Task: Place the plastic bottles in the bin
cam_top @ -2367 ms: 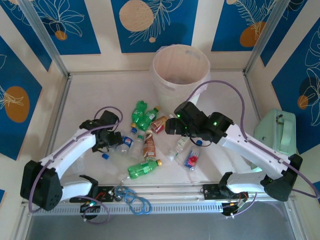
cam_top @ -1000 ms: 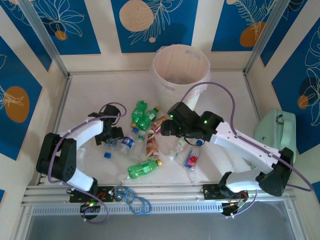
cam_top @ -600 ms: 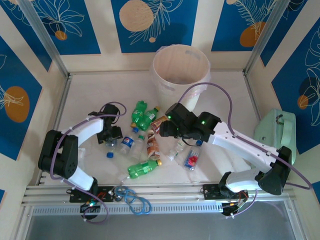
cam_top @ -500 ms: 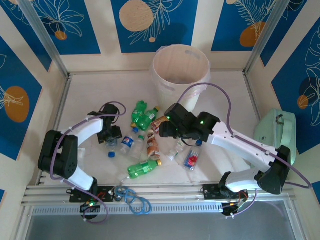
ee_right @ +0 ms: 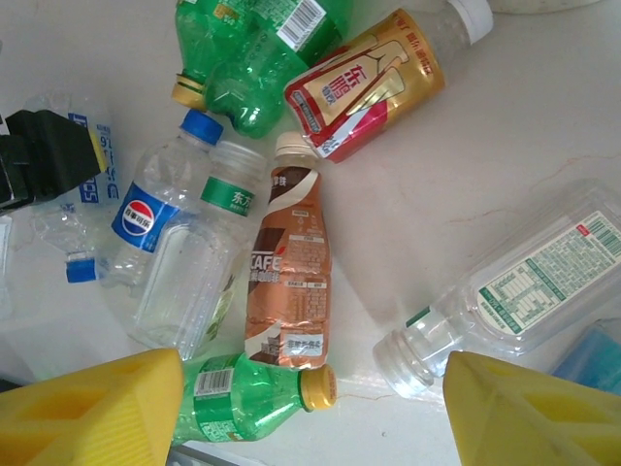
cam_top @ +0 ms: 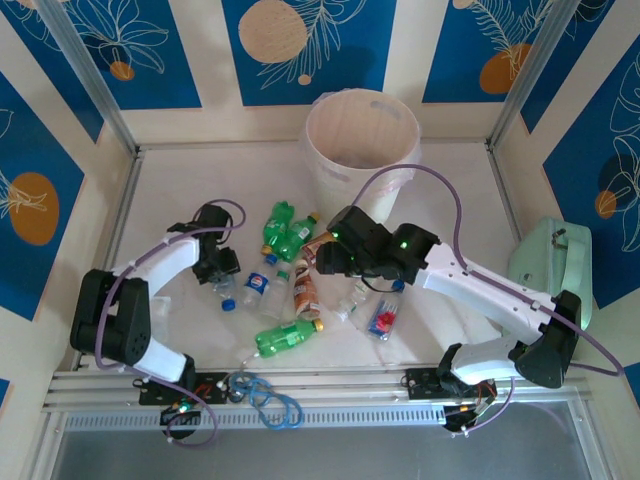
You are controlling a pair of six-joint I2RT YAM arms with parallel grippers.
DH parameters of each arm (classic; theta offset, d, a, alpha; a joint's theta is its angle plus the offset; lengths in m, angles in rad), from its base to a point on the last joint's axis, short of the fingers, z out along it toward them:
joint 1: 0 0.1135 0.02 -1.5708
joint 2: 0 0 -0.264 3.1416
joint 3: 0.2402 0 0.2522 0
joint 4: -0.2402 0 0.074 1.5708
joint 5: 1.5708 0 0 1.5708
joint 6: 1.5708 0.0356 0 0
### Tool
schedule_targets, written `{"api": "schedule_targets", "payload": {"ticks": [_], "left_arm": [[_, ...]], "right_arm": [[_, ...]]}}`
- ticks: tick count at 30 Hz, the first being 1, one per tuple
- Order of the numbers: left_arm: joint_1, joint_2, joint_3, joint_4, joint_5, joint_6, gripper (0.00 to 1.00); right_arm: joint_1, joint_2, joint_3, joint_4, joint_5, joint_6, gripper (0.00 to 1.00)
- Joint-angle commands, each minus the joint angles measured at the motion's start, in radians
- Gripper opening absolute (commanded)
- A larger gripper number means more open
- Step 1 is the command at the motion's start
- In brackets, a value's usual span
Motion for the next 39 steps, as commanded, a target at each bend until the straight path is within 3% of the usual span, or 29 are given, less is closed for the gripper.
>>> {"api": "schedule_targets", "payload": {"ticks": [1, 5, 9, 21, 30, 39], "left_arm": [[0.015, -0.092, 0.066, -0.062, 0.024, -0.025, 0.54], [0.016, -0.183, 0.184, -0.144, 0.035, -0.047, 0.55], [0.016, -0.243, 0.281, -0.164, 0.156, -0.128, 0.55], [0.012, -0.346, 0.307, 0.043, 0.513, -0.45, 0.56], [-0.008, -0.362, 0.301, 0.119, 0.603, -0.506, 0.56], [-0.03, -0.374, 0.264, 0.175, 0.636, -0.544, 0.55]], "right_arm": [[0.038, 0.005, 0.059, 0.046, -0.031, -0.057, 0.72], [0.08, 0.032, 0.112, 0.123, -0.143, -0.151, 0.72], [0.106, 0.086, 0.18, 0.17, -0.261, -0.205, 0.72], [0.082, 0.19, 0.3, 0.177, -0.405, -0.197, 0.68], [-0.015, 0.161, 0.233, 0.291, -0.561, -0.112, 0.6], [-0.033, 0.177, 0.236, 0.303, -0.574, -0.097, 0.56]]}}
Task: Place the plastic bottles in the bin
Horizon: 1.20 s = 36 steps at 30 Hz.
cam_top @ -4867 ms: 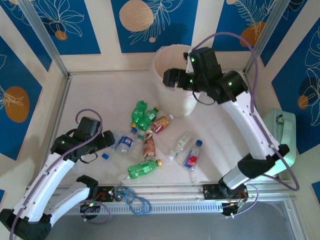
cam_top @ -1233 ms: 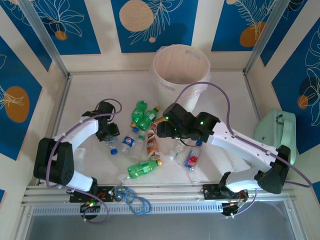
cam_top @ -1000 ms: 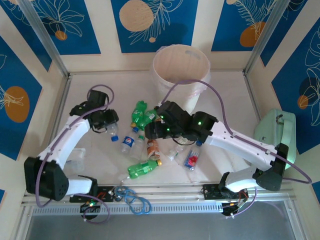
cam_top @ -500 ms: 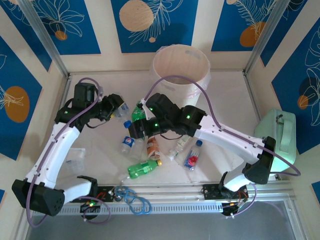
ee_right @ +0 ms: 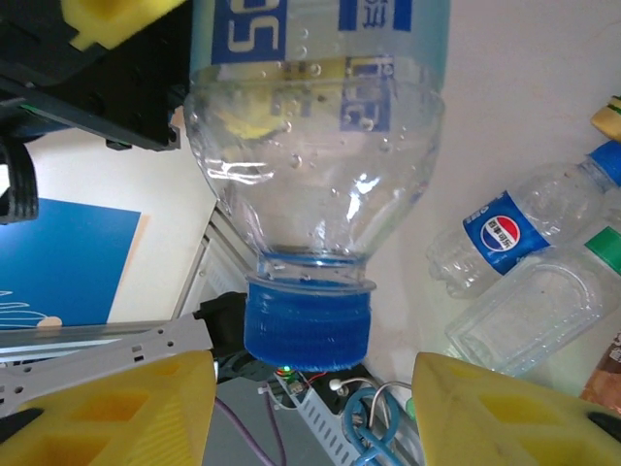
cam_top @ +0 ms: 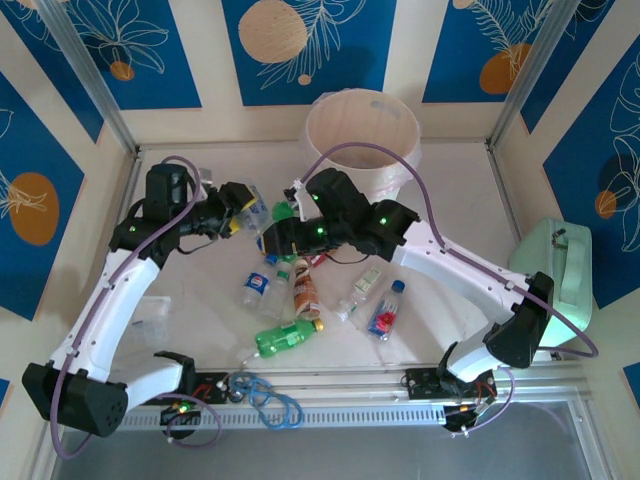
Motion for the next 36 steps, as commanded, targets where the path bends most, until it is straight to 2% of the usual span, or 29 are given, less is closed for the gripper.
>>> {"api": "schedule_targets", "payload": {"ticks": [1, 11, 18, 24, 27, 28, 29, 33, 36], "left_arm": [[-0.015, -0.021, -0.018, 0.056, 0.046, -0.026, 0.55], [-0.029, -0.021, -0.034, 0.105, 0.066, -0.053, 0.54], [-0.043, -0.022, -0.051, 0.124, 0.072, -0.059, 0.54], [-0.047, -0.027, -0.068, 0.116, 0.061, -0.045, 0.54], [-0.047, -0.027, -0.068, 0.111, 0.052, -0.025, 0.7], [-0.046, -0.027, -0.063, 0.11, 0.048, -0.012, 0.8], [-0.047, -0.027, -0.054, 0.103, 0.045, 0.01, 0.98], [-0.047, -0.034, 0.03, 0.004, -0.026, 0.137, 1.0], [-0.047, -0.052, 0.097, -0.094, -0.133, 0.226, 1.0]], "right_arm": [[-0.003, 0.003, -0.003, 0.019, -0.044, 0.012, 0.55], [-0.002, 0.018, -0.01, 0.02, -0.042, 0.01, 0.44], [-0.005, 0.028, -0.018, 0.024, -0.041, 0.015, 0.44], [-0.007, 0.02, -0.019, 0.024, -0.021, 0.013, 0.23], [-0.009, 0.005, -0.014, 0.007, -0.005, 0.005, 0.16], [-0.012, -0.002, -0.01, -0.002, 0.004, 0.0, 0.16], [-0.016, -0.008, -0.005, -0.016, 0.012, -0.004, 0.15], [-0.046, -0.019, 0.064, -0.096, 0.05, -0.039, 0.14], [-0.078, -0.027, 0.158, -0.186, 0.116, -0.085, 0.14]]}}
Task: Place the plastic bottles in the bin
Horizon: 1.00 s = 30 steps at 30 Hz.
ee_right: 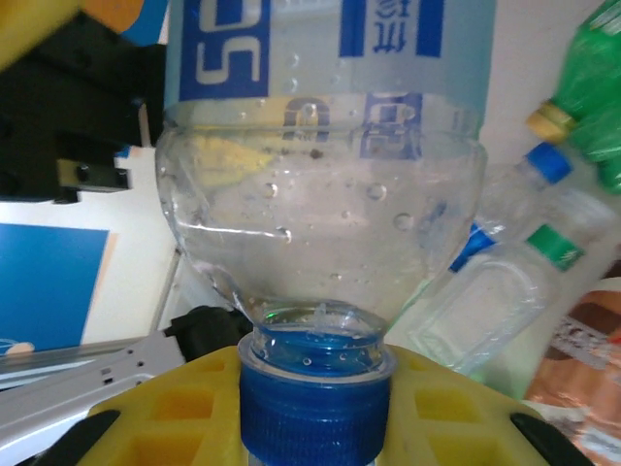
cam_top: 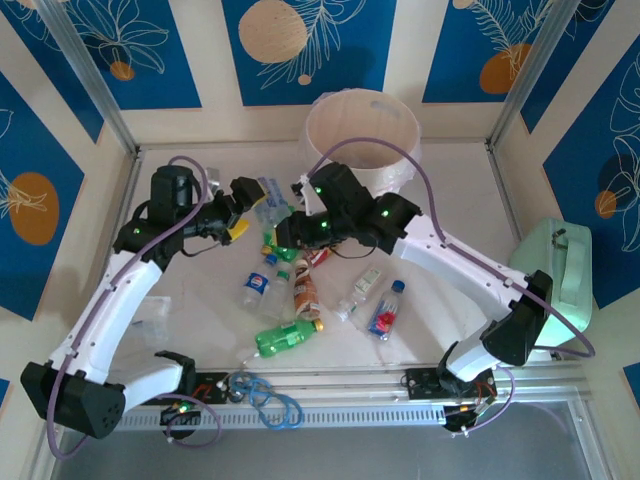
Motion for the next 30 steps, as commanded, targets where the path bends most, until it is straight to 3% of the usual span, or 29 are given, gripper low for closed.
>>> {"api": "schedule_targets", "payload": {"ticks": [1, 5, 11, 16, 21, 30], "left_arm": [[-0.007, -0.053, 0.097, -0.121, -0.139, 0.157, 1.0], [-0.005, -0.088, 0.101, -0.159, -0.211, 0.218, 1.0], [-0.004, -0.091, 0.069, -0.192, -0.23, 0.233, 0.95], [-0.005, -0.076, 0.057, -0.225, -0.218, 0.24, 0.88], [-0.007, -0.089, 0.044, -0.235, -0.223, 0.249, 0.88], [-0.007, -0.093, 0.009, -0.243, -0.242, 0.26, 0.86]], "right_arm": [[-0.04, -0.045, 0.127, -0.107, 0.081, -0.071, 0.14], [-0.165, -0.046, 0.252, -0.195, 0.114, -0.091, 0.14], [-0.378, -0.001, 0.359, -0.236, 0.046, -0.08, 0.14], [-0.463, 0.058, 0.404, -0.242, 0.041, -0.076, 0.14], [-0.524, 0.119, 0.448, -0.276, 0.054, -0.088, 0.16], [-0.586, 0.169, 0.487, -0.294, 0.031, -0.094, 0.49]]}}
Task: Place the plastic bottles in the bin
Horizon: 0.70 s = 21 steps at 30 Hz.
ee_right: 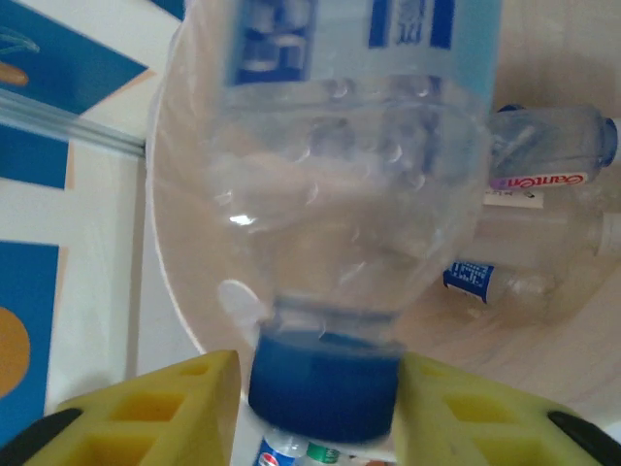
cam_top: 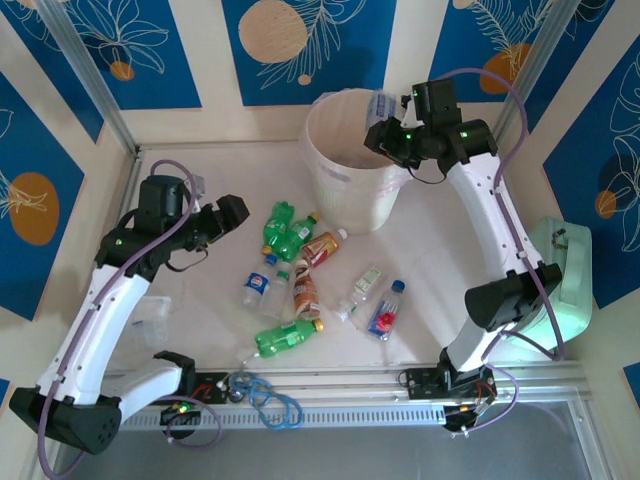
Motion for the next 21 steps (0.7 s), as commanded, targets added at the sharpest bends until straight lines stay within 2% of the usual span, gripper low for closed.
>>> {"api": "schedule_targets", "payload": {"ticks": [1, 7, 12, 21], "left_arm": [[-0.005, -0.013, -0.014, -0.017, -0.018, 0.024, 0.85], [-0.004, -0.007, -0.033, -0.02, -0.033, 0.037, 0.85], [-0.006, 0.006, -0.065, -0.041, -0.067, 0.071, 0.83], [-0.018, 0.04, -0.209, -0.063, -0.092, 0.118, 0.79]], "right_arm": [[-0.005, -0.008, 0.062, -0.017, -0.026, -0.018, 0.52], [0.002, -0.035, 0.069, -0.022, -0.026, -0.028, 0.58], [0.076, -0.101, 0.028, 0.012, -0.011, -0.058, 0.59], [0.452, -0.23, -0.16, 0.056, 0.211, -0.15, 0.6]]}}
